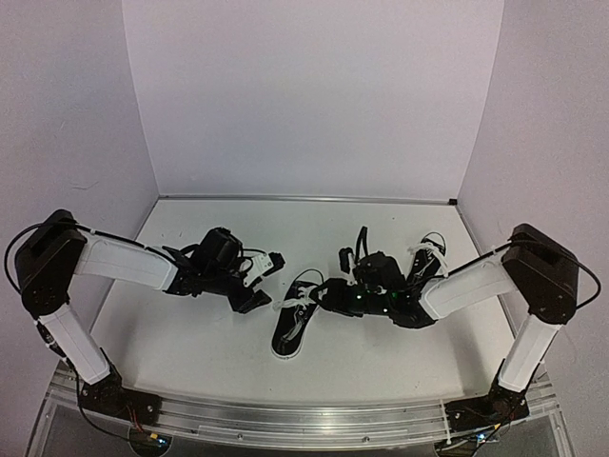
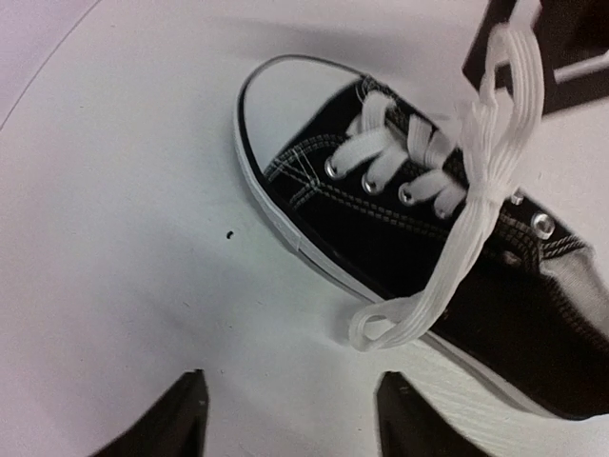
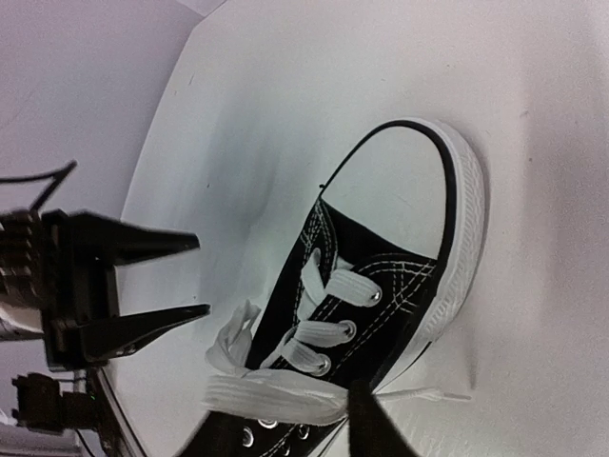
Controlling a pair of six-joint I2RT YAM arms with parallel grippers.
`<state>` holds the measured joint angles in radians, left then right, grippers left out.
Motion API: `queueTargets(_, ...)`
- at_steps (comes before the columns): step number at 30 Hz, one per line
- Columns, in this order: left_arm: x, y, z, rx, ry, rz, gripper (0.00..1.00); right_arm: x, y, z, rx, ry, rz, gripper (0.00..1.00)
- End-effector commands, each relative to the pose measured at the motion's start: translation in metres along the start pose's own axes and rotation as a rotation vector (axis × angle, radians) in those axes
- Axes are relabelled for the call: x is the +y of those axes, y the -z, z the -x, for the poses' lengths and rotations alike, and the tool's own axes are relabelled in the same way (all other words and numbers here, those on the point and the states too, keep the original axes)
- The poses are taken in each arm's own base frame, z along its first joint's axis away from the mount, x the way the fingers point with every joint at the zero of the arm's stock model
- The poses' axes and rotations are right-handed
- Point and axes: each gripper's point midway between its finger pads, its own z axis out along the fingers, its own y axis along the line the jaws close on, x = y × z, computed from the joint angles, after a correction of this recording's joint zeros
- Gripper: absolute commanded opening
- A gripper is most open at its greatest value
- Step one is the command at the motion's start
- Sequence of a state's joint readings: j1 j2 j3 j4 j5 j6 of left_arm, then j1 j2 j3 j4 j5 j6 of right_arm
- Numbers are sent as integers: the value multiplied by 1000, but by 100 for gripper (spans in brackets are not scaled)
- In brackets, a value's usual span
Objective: Tie the shoes
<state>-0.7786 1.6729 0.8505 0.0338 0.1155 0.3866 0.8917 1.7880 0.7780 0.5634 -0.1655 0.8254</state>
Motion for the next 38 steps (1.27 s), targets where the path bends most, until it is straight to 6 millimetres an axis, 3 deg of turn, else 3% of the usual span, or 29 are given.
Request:
queueTargets(1, 21, 43, 54, -149, 44, 92, 87, 24, 26, 14, 9, 71, 23, 50)
queueTargets(2, 29, 51, 61, -164, 79, 122, 97, 29, 34, 17, 3, 84, 26, 51)
queueTargets(3, 37, 58, 63, -157, 128, 150, 99, 33, 43, 21, -3, 103, 26, 54)
queueTargets(5, 55, 72, 72, -147, 226, 208, 100, 39, 61, 28, -21, 142, 23, 61)
queueTargets(10, 91, 104, 86, -120, 450, 313, 100, 48, 116, 52, -96, 260, -41, 94)
queueTargets(14, 108, 133, 82, -167, 614, 364, 100, 48, 155, 67, -174, 308, -79, 98)
queueTargets(16, 105, 138, 69, -169, 688, 366, 99, 39, 165, 66, -195, 312, -113, 98)
queueTargets(23, 60, 108, 0, -51, 901, 253, 100, -6, 159, 23, -124, 238, -137, 98)
queueTargets(28, 46, 107, -37, -21, 961, 267, 100, -27, 153, 1, -98, 192, -138, 98)
queueTargets(33, 43, 112, -43, -24, 970, 275, 99, -31, 149, -8, -84, 178, -113, 98)
queueTargets(38, 49, 114, -35, -46, 967, 285, 100, -33, 142, -11, -63, 182, -119, 98)
